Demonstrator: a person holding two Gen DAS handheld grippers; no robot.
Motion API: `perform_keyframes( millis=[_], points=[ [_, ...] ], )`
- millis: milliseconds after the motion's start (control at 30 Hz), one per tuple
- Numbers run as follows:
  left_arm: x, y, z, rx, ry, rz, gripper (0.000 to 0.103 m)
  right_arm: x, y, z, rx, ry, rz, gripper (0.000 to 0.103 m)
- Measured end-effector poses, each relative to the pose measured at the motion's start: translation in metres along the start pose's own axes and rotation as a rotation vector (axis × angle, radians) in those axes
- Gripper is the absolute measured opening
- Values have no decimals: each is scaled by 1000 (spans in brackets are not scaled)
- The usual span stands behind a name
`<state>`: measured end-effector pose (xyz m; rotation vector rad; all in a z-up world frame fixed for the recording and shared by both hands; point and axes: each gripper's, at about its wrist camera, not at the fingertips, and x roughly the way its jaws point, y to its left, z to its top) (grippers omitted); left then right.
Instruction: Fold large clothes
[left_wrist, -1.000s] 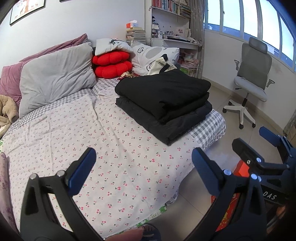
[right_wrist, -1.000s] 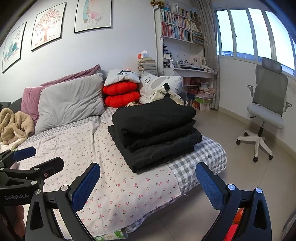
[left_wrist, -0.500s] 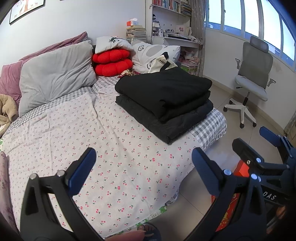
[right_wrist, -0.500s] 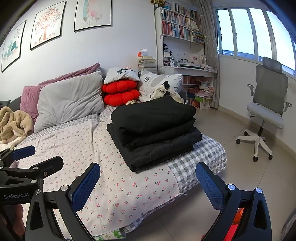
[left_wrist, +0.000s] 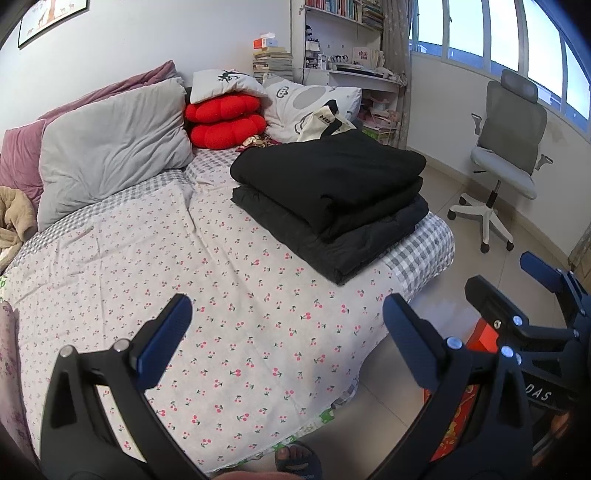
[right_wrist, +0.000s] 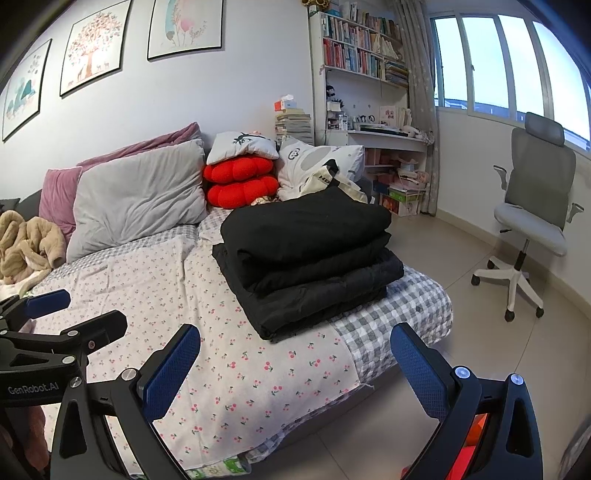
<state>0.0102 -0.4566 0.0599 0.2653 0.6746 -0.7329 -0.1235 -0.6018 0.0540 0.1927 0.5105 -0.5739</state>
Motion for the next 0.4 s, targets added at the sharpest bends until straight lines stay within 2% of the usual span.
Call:
perform_keyframes(
  millis=[400],
  points=[
    [4, 2, -2, 1, 15, -13, 103, 4, -2, -7, 2, 3, -10, 103]
  ],
)
